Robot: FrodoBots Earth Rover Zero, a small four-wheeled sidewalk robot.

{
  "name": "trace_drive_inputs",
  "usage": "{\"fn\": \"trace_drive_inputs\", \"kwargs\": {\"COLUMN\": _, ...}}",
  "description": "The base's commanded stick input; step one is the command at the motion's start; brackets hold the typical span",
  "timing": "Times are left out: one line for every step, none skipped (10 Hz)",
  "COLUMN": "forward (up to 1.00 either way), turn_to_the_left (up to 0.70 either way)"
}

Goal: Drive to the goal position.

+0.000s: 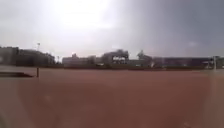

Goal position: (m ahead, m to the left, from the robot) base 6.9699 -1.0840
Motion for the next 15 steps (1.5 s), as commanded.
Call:
{"fn": "trace_drive_inputs", "kwargs": {"forward": 0.70, "turn_to_the_left": 0.00}}
{"fn": "trace_drive_inputs", "kwargs": {"forward": 0.70, "turn_to_the_left": 0.00}}
{"fn": "trace_drive_inputs", "kwargs": {"forward": 0.70, "turn_to_the_left": 0.00}}
{"fn": "trace_drive_inputs", "kwargs": {"forward": 0.70, "turn_to_the_left": 0.00}}
{"fn": "trace_drive_inputs", "kwargs": {"forward": 0.70, "turn_to_the_left": 0.00}}
{"fn": "trace_drive_inputs", "kwargs": {"forward": 0.70, "turn_to_the_left": 0.00}}
{"fn": "trace_drive_inputs", "kwargs": {"forward": 0.70, "turn_to_the_left": 0.00}}
{"fn": "trace_drive_inputs", "kwargs": {"forward": 0.70, "turn_to_the_left": 0.00}}
{"fn": "trace_drive_inputs", "kwargs": {"forward": 0.70, "turn_to_the_left": 0.00}}
{"fn": "trace_drive_inputs", "kwargs": {"forward": 0.70, "turn_to_the_left": 0.00}}
{"fn": "trace_drive_inputs", "kwargs": {"forward": 0.70, "turn_to_the_left": 0.00}}
{"fn": "trace_drive_inputs", "kwargs": {"forward": 0.70, "turn_to_the_left": 0.00}}
{"fn": "trace_drive_inputs", "kwargs": {"forward": 0.70, "turn_to_the_left": 0.00}}
{"fn": "trace_drive_inputs", "kwargs": {"forward": 0.70, "turn_to_the_left": 0.00}}
{"fn": "trace_drive_inputs", "kwargs": {"forward": 0.70, "turn_to_the_left": 0.00}}
